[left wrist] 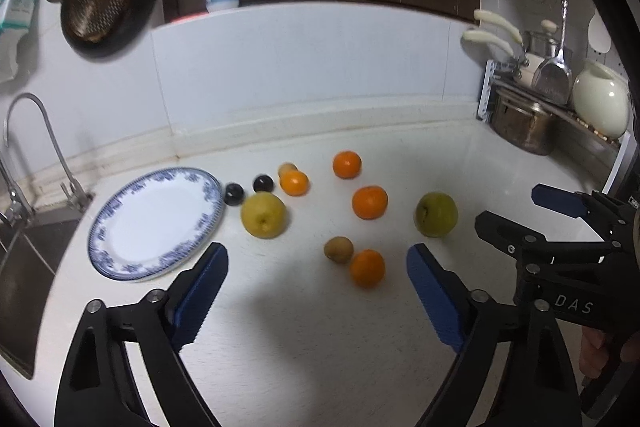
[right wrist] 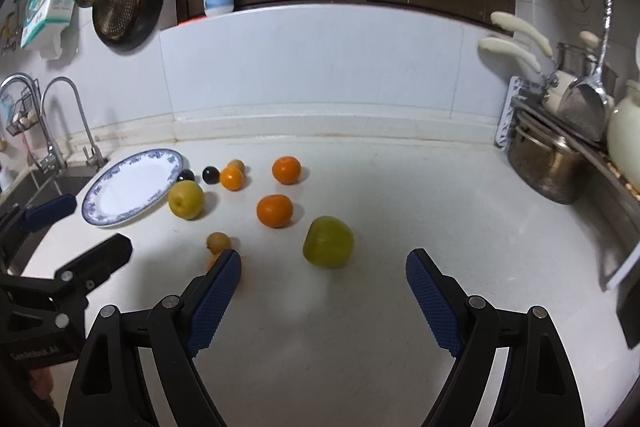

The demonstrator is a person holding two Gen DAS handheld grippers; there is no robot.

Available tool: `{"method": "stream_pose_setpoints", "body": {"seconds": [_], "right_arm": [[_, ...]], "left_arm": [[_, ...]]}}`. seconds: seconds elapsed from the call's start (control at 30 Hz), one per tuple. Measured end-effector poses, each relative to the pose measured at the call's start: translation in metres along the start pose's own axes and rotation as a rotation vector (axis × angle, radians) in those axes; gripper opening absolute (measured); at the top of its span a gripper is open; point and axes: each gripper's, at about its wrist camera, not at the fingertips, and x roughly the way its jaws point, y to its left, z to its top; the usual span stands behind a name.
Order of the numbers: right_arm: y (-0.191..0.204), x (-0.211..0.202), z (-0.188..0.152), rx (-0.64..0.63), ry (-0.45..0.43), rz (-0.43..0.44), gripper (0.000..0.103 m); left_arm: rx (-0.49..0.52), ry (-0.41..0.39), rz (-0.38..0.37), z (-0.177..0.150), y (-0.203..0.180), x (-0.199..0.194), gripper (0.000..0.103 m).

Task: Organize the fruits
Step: 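Close the left gripper on a tangerine while the right gripper grasps the large green pear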

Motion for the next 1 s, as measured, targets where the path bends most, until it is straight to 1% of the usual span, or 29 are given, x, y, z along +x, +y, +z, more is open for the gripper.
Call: {"method": "stream_pose_setpoints", "body": {"seconds": [0.03,0.2,0.27,0.57,0.7,0.77,0.9,0.97,1.0], "right_arm": [[-0.002,0.004,0.0,0.003,0.005,0.009,0.085],[-0.006,0.027,-0.001,-0.021,0.027,0.026,0.082],[-0.009,0.037,0.0,-0.024,0.038,0.039,0.081],[-0.019,0.077,0.003,0.033,0.113,0.117,0.069],[-0.019,0.088,0.002,0.03,0.139,0.125,0.063],[-0.019,0.093,0.001,0.029,0.15,0.137,0.062],[-0.019,0.103,0.002,0.033,0.162,0.14,0.055],[-0.02,0.108,0.002,0.036,0.173,0.139,0.054],[-0.02,0.109,0.002,0.033,0.173,0.132,0.052]], "left_arm": [[-0.003,0.012,-0.003,-0.001,-0.002,0.005,0.085],[-0.016,0.068,-0.009,-0.006,-0.01,0.028,0.08],[-0.025,0.089,-0.017,-0.008,-0.012,0.036,0.075],[-0.057,0.165,-0.043,-0.011,-0.022,0.065,0.057],[-0.052,0.194,-0.048,-0.013,-0.026,0.075,0.052],[-0.058,0.206,-0.054,-0.014,-0.027,0.08,0.048],[-0.069,0.225,-0.061,-0.016,-0.028,0.086,0.047],[-0.077,0.234,-0.068,-0.016,-0.027,0.089,0.042],[-0.081,0.236,-0.071,-0.016,-0.027,0.09,0.041]]}}
